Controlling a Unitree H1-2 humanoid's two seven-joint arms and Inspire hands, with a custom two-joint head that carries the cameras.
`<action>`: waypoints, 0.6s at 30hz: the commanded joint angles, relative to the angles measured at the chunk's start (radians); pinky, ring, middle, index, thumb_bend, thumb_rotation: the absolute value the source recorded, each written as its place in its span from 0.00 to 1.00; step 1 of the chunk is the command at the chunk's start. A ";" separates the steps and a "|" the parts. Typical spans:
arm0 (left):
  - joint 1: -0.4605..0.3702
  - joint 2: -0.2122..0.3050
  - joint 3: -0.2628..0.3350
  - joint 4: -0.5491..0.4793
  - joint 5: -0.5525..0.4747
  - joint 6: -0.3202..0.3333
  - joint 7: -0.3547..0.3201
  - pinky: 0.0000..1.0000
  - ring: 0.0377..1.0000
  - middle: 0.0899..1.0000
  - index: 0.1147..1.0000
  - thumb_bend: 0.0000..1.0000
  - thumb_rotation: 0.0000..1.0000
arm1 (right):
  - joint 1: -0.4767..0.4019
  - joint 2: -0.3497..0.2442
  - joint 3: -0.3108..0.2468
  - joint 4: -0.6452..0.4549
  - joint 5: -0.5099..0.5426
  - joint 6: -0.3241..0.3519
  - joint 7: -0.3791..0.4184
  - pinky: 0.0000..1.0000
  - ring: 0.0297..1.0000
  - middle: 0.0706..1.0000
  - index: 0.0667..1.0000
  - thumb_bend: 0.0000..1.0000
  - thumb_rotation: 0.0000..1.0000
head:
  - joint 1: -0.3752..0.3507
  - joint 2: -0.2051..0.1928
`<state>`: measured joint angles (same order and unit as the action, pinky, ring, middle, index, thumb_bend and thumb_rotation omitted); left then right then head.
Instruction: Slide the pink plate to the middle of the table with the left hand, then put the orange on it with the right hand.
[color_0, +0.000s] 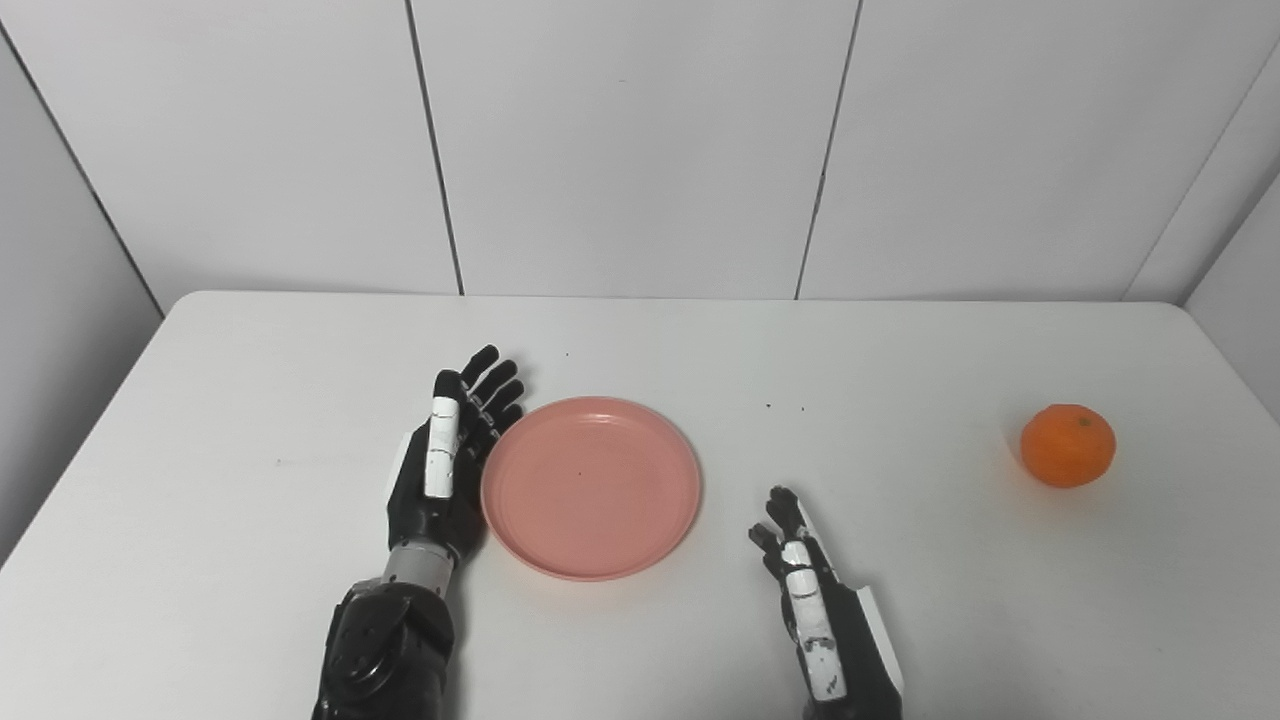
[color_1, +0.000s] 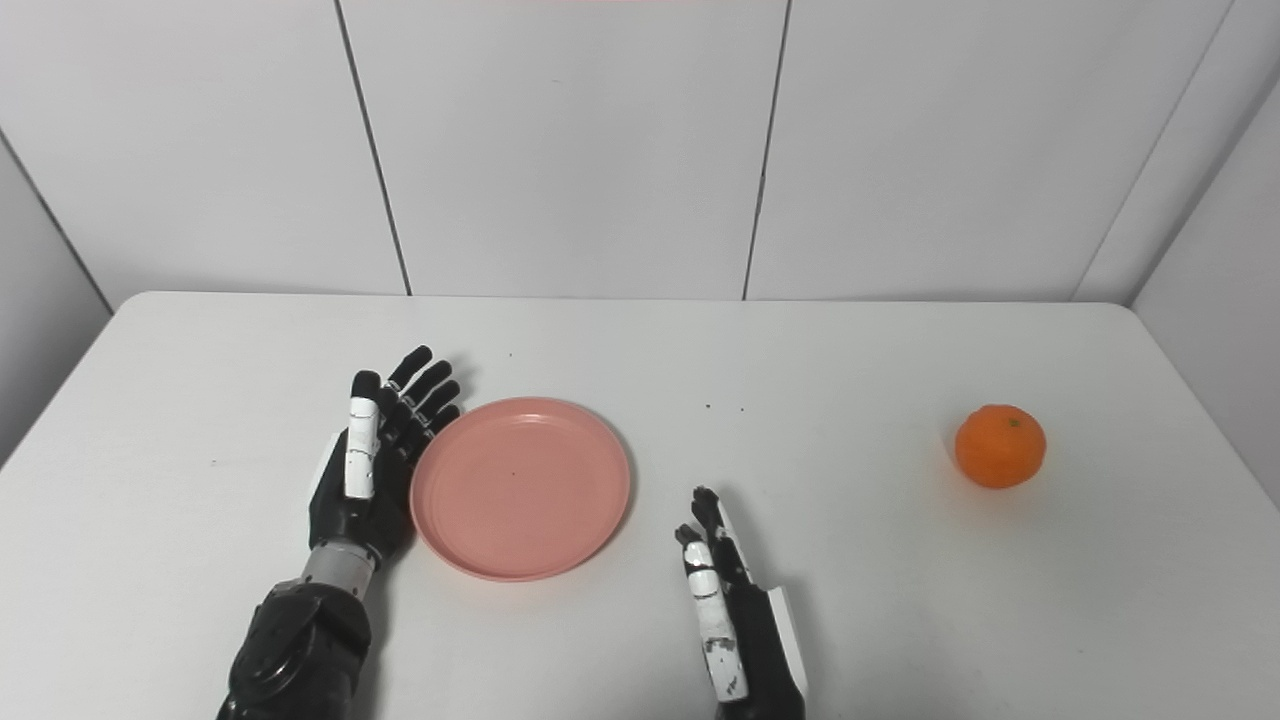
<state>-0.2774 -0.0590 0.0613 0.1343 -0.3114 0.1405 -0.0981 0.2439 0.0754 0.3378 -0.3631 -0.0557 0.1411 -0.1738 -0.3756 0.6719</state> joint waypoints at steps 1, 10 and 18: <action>0.015 -0.012 -0.005 0.017 -0.013 0.031 -0.008 0.92 0.90 0.87 0.83 0.93 0.82 | 0.144 0.043 0.018 -0.017 -0.022 -0.005 -0.013 0.96 0.92 0.95 0.94 0.77 1.00 | 0.001 -0.001; 0.005 -0.018 0.001 0.032 -0.030 0.030 -0.012 0.97 0.91 0.87 0.83 0.91 0.82 | 0.117 0.063 0.023 0.017 -0.030 -0.019 -0.043 0.97 0.94 0.96 0.94 0.72 1.00 | -0.037 -0.004; 0.001 -0.008 0.008 0.038 -0.033 0.028 -0.018 0.97 0.91 0.87 0.83 0.91 0.84 | 0.112 0.067 0.017 0.028 -0.032 -0.032 -0.058 0.98 0.95 0.95 0.94 0.71 1.00 | -0.043 -0.008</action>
<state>-0.2830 -0.0640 0.0697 0.1497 -0.3405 0.1420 -0.1148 0.2418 0.0847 0.3529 -0.3383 -0.0856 0.1362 -0.2172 -0.4188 0.6657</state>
